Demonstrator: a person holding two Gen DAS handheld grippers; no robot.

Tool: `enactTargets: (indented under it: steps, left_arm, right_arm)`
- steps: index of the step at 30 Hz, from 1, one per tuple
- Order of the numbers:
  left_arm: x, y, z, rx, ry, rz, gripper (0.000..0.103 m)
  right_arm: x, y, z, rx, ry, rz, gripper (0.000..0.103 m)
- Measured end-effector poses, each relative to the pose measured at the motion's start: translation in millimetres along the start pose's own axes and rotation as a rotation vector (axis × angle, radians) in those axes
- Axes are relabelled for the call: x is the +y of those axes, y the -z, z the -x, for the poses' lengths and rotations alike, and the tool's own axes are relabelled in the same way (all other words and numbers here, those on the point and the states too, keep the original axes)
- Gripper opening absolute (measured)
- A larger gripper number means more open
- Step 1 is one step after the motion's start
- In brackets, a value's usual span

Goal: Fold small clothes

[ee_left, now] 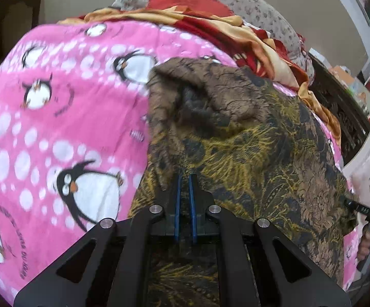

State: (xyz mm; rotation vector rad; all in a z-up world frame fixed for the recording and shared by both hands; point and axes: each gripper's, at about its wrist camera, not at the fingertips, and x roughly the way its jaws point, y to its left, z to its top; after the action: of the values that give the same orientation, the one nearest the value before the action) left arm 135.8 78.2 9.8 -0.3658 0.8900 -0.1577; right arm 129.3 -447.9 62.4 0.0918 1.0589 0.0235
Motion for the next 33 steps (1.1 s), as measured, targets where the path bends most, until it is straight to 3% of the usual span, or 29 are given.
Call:
enactTargets:
  steps: [4,9,13,15,20,23,25,27,29,33]
  left_arm:
    - [5,4,-4,-0.012,0.037,0.017,0.005]
    - [-2,8,-6,-0.032,0.000,-0.016,0.005]
    - [-4,8,-7,-0.036,-0.015,-0.026,0.005]
    - [-7,8,-7,-0.039,-0.029,-0.038,0.005]
    - [-6,8,-8,-0.038,-0.034,-0.042,0.005]
    - [-6,8,-9,-0.037,-0.032,-0.041,0.005]
    - [-6,8,-9,-0.038,-0.034,-0.043,0.005]
    - [-6,7,-9,-0.038,-0.036,-0.044,0.005]
    - [-7,7,-10,-0.039,-0.044,-0.048,0.005]
    - [-8,6,-11,-0.039,-0.051,-0.053,0.005]
  right_arm:
    - [3,1,-8,0.032,0.055,0.030,0.003]
    - [-4,2,-1,0.052,0.057,-0.001,0.003]
    - [8,-2,49,-0.157,0.109,0.054,0.003]
    - [23,-3,64,-0.225,0.097,0.098,0.009]
    - [73,-9,28,-0.145,0.040,0.182,0.009]
    - [81,0,-12,-0.063,0.097,0.169,0.012]
    - [73,6,-13,-0.124,0.063,0.078,0.017]
    - [69,0,-13,-0.088,0.047,0.029,0.020]
    - [80,-11,-8,-0.039,0.103,0.067,0.020]
    - [132,-21,14,-0.155,-0.019,0.149,0.022]
